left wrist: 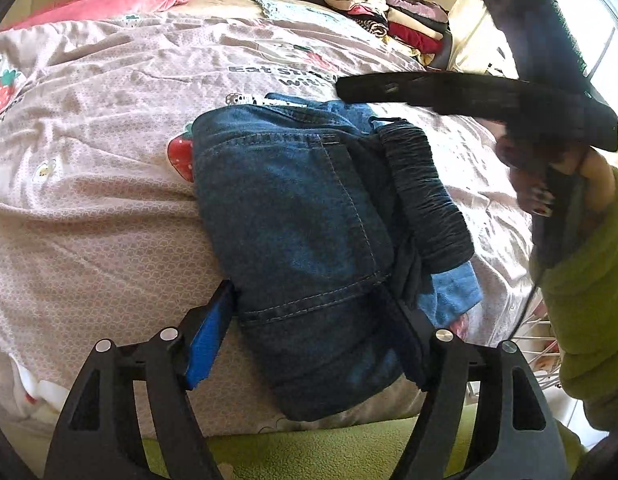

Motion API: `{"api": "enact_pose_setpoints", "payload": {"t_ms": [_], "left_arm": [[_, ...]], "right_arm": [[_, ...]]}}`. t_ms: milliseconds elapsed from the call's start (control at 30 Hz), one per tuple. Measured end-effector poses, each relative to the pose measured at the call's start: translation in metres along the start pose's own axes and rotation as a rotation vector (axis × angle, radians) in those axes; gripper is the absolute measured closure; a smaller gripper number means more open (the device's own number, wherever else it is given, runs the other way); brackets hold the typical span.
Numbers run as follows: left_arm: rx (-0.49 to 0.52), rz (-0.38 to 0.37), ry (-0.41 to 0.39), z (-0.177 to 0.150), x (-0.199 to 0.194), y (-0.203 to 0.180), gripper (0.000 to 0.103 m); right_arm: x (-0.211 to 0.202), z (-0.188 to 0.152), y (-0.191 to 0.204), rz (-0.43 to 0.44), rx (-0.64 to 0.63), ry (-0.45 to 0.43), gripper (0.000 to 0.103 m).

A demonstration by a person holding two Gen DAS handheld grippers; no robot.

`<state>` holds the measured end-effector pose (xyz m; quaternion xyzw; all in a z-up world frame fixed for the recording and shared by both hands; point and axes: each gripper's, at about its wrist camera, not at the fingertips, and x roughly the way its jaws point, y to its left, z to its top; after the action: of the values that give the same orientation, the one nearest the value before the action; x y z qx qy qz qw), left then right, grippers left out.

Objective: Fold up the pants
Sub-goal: 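Release the denim and raise both grippers above the folded pants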

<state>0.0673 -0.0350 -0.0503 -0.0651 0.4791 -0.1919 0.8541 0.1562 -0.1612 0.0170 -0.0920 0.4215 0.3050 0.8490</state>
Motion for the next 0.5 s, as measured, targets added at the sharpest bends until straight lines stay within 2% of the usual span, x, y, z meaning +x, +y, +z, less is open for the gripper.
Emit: {"api": "enact_pose_setpoints", "payload": {"t_ms": [100, 167, 233, 500], "left_arm": [[0.005, 0.001, -0.009, 0.001, -0.004, -0.003, 0.027], [0.011, 0.003, -0.018, 0.002, -0.008, -0.005, 0.025], [0.016, 0.009, -0.028, 0.003, -0.011, -0.007, 0.023], [0.02, 0.028, -0.062, 0.006, -0.025, -0.01, 0.018]], "right_arm": [[-0.022, -0.003, -0.001, 0.014, 0.037, -0.058, 0.05], [-0.034, -0.006, -0.001, 0.017, 0.057, -0.091, 0.038], [-0.047, -0.009, -0.001, 0.02, 0.079, -0.124, 0.034], [-0.081, -0.024, -0.004, -0.02, 0.098, -0.188, 0.027]]}}
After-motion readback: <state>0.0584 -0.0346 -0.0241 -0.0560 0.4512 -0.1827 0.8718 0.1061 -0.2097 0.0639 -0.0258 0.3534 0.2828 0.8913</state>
